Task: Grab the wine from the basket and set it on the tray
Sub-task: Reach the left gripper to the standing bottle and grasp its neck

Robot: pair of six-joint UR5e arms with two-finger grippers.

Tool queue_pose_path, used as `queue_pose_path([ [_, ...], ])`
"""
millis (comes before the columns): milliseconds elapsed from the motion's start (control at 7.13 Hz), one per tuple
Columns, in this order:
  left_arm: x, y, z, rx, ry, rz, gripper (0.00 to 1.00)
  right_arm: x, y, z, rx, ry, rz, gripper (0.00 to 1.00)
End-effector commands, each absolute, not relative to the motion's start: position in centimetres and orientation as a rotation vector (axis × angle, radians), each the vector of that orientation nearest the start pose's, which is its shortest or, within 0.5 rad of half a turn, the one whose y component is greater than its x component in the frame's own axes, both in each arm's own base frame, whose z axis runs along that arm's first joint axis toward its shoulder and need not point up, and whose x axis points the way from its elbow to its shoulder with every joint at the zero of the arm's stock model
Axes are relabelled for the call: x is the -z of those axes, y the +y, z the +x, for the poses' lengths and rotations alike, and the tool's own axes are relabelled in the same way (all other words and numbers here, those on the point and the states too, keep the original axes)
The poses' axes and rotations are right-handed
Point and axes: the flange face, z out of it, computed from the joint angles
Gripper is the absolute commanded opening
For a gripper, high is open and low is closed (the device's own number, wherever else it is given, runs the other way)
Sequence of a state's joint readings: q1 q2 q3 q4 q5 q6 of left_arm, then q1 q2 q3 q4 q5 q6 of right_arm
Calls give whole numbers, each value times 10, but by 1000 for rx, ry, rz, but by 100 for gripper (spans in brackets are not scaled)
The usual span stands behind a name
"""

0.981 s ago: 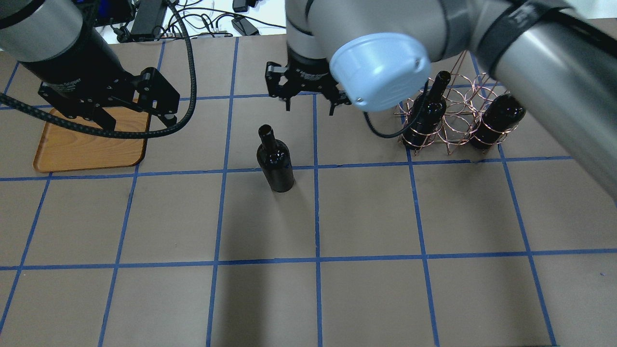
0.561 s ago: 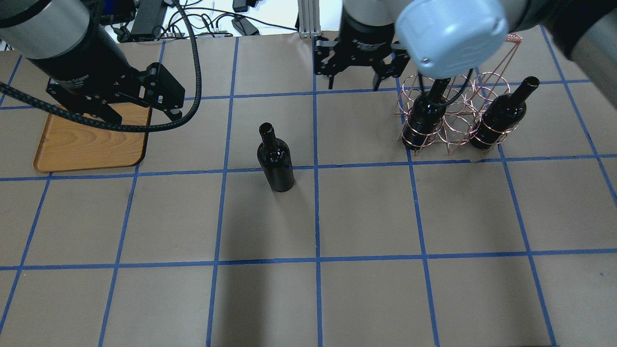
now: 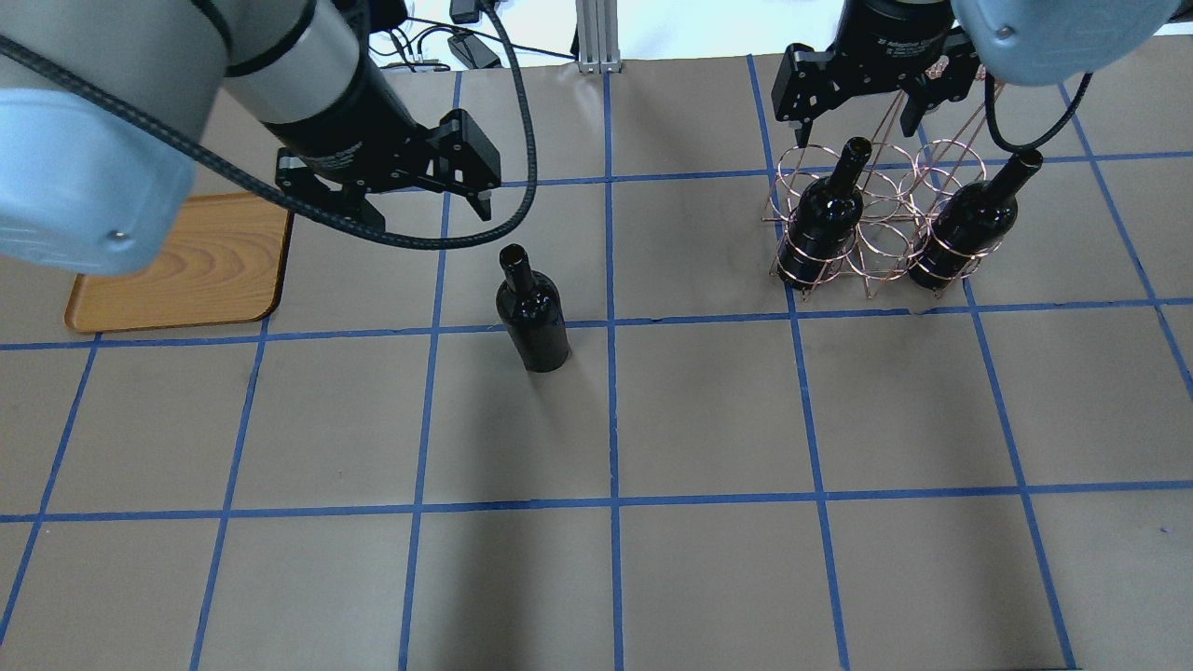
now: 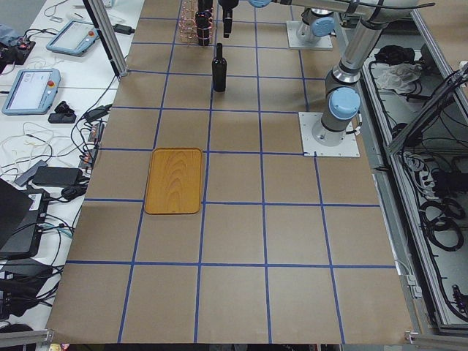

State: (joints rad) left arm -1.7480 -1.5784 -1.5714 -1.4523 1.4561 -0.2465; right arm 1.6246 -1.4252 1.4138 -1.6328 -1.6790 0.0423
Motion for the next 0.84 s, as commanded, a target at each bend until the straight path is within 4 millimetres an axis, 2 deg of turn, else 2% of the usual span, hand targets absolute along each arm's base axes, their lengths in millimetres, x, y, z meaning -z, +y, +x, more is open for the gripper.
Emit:
queue_pose_path([
  [0, -462, -498, -247, 140, 3243, -105, 100, -498, -548, 147, 134, 3260, -5, 100],
  [280, -437, -518, -256, 151, 3243, -164, 100, -491, -549, 148, 107, 3248, -69, 100],
  [561, -408, -522, -276, 97, 3213, -132, 100, -489, -545, 157, 99, 3146, -86, 100],
  [701, -393, -527, -280, 99, 3164, -116, 100, -490, -543, 156, 92, 3147, -84, 100],
])
